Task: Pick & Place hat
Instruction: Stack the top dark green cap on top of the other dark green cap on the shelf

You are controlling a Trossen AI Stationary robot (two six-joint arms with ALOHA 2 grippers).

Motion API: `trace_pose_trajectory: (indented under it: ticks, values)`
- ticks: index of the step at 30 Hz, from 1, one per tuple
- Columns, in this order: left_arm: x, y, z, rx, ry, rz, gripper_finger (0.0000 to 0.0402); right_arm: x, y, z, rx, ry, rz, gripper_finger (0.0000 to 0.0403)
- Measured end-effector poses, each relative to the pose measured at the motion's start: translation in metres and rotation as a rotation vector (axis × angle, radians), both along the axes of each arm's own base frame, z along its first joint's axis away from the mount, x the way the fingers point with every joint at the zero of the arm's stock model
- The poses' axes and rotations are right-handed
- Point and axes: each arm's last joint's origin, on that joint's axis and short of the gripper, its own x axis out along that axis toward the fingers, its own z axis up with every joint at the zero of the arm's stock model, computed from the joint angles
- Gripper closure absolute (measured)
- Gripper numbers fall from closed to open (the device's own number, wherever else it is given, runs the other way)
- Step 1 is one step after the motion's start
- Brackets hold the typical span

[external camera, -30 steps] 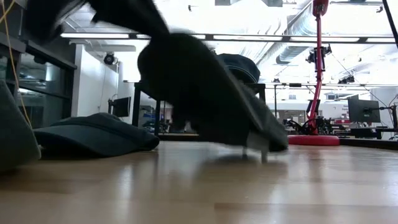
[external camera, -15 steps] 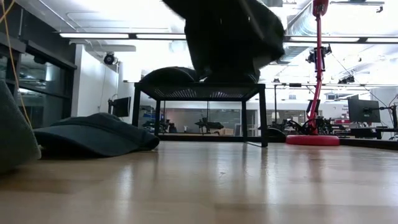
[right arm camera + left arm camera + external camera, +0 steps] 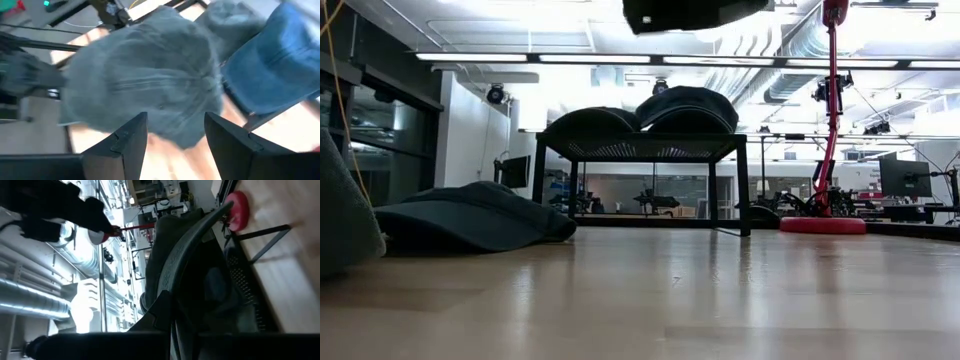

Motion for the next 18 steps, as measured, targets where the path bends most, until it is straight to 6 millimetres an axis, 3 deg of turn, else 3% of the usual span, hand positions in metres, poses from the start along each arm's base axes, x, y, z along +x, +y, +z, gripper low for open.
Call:
trace_pose_trajectory:
  ticks: [8, 18]
  values:
    - [0.000, 0.000, 0.017, 0.006, 0.012, -0.008, 0.0401, 0.005, -0.022, 0.000, -0.151, 0.051, 0.053, 0.0215]
    - [0.010, 0.012, 0.020, -0.013, -0.007, 0.030, 0.0401, 0.014, -0.052, -0.004, -0.128, 0.107, 0.109, 0.0215]
